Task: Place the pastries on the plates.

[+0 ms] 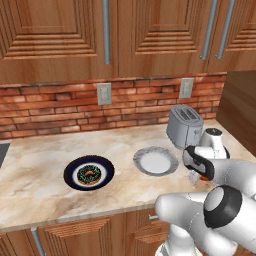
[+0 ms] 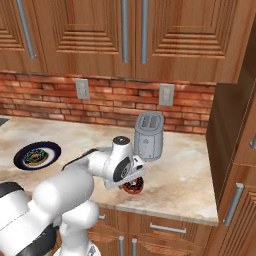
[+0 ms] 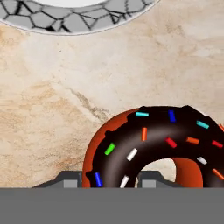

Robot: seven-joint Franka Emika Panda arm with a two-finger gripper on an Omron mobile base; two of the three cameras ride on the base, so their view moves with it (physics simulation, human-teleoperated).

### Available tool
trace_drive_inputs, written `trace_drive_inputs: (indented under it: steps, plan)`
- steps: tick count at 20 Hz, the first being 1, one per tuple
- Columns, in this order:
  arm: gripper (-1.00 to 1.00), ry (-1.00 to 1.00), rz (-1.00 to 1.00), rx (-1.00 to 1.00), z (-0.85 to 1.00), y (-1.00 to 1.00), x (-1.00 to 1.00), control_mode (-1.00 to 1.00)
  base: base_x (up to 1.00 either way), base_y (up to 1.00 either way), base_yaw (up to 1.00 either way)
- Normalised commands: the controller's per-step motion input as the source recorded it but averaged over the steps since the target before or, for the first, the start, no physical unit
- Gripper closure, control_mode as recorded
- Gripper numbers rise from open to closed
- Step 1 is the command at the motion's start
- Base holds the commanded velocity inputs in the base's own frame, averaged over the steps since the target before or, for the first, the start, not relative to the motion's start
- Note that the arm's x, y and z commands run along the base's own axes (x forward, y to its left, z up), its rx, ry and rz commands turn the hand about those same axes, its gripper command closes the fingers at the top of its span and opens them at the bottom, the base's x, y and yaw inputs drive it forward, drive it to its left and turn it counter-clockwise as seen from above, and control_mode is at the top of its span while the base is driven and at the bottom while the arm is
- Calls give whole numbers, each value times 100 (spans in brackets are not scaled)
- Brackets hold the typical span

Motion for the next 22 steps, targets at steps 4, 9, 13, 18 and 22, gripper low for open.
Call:
trace_drive_inputs:
  steps: [4,9,13,18,22]
  plan:
    - [100,-12,12,-1,100,18,0,-100,0,0,0]
    - [100,-13,18,0,93,46,18,-100,0,0,0]
    - [100,-10,23,0,40,87,30,-100,0,0,0]
    - [100,-1,20,0,10,79,28,-100,0,0,0]
    - [100,4,12,0,-6,39,9,-100,0,0,0]
